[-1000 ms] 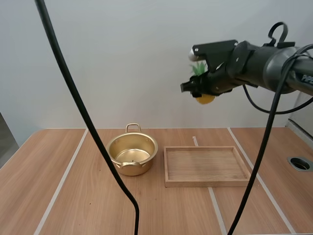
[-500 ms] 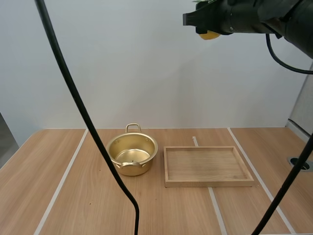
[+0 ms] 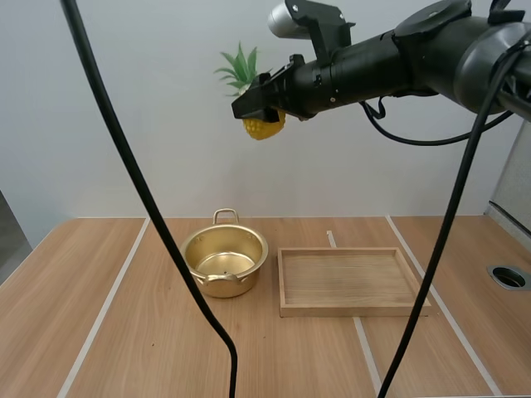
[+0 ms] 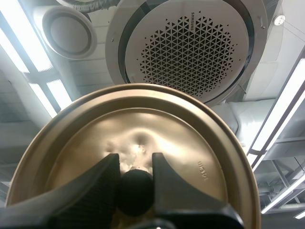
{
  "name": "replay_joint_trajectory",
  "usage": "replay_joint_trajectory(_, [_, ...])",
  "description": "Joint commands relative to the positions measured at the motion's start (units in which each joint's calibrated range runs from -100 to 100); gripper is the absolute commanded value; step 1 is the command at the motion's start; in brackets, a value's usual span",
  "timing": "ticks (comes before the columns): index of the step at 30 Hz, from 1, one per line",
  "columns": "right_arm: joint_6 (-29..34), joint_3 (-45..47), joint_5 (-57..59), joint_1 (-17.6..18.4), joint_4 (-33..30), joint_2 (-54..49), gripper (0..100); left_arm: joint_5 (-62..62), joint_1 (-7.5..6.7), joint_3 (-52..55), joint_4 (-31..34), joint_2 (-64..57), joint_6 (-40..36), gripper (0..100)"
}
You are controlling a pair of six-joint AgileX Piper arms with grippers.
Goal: Open the pot, put the pineapple inside, and close it
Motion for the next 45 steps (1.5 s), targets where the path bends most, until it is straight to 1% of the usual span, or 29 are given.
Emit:
replay_joint_trajectory(1, [-1.9, -0.4, 4.2, 0.0, 0.9, 5.1, 0, 1.5, -0.09, -0.3, 0.4, -0.4, -0.2, 0])
replay_joint_trajectory(5, [-4.6, -0.4, 8.1, 1.9, -2.1, 12.4, 0, 3.6, -0.09, -0.3, 0.8, -0.4, -0.2, 0])
replay_joint_trajectory(9, [-5.5, -0.4, 7.8, 5.7, -8.0, 20.2, 0, 4.7, -0.09, -0.3, 1.8, -0.2, -0.2, 0])
replay_joint_trajectory(13, [-5.4, -0.4, 2.2, 9.4, -14.2, 26.1, 0, 4.7, -0.09, -0.3, 2.2, -0.2, -0.2, 0])
replay_joint_trajectory(17, [-4.8, -0.4, -5.7, 11.7, -18.3, 29.9, 0, 5.4, -0.09, -0.3, 2.2, -0.4, 1.0, 0])
replay_joint_trajectory(21, [-4.5, -0.4, -11.8, 12.4, -20.9, 32.7, 0, 8.2, -0.09, -0.3, 2.2, -0.4, 1.0, 0])
replay_joint_trajectory(25, [-4.5, -0.4, -14.5, 12.4, -22.9, 34.8, 0, 9.1, -0.09, -0.3, 2.2, -0.4, 1.0, 0])
replay_joint_trajectory(26, [-3.5, -0.4, -17.0, 12.4, -24.5, 36.1, 0, 9.1, -0.09, -0.3, 2.2, -0.4, 1.0, 0])
replay_joint_trajectory(29, [-1.8, -0.4, -21.6, 12.4, -26.8, 37.5, 0, 9.3, -0.09, -0.3, 2.2, -0.2, 1.0, 0])
replay_joint_trajectory(33, [-0.4, -0.4, -21.7, 12.4, -29.1, 38.9, 0, 9.3, -0.09, -0.3, 2.2, -0.2, 1.0, 0])
replay_joint_trajectory(39, [2.7, -0.4, -22.9, 12.4, -29.7, 39.5, 0, 9.8, -0.09, -0.3, 2.2, -0.2, 1.0, 0])
replay_joint_trajectory(42, [3.6, -0.9, -20.5, 12.4, -30.4, 39.5, 0, 10.7, -0.09, -0.3, 2.2, -0.2, 1.0, 0])
replay_joint_trajectory(43, [3.6, -1.0, -19.8, 12.4, -30.4, 39.5, 5, 11.4, -0.09, -0.3, 2.2, -0.2, 1.0, 0])
replay_joint_trajectory(45, [3.6, -1.0, -19.2, 12.4, -30.4, 39.2, 24, 12.2, -0.09, -0.3, 2.2, -0.2, 1.0, 0])
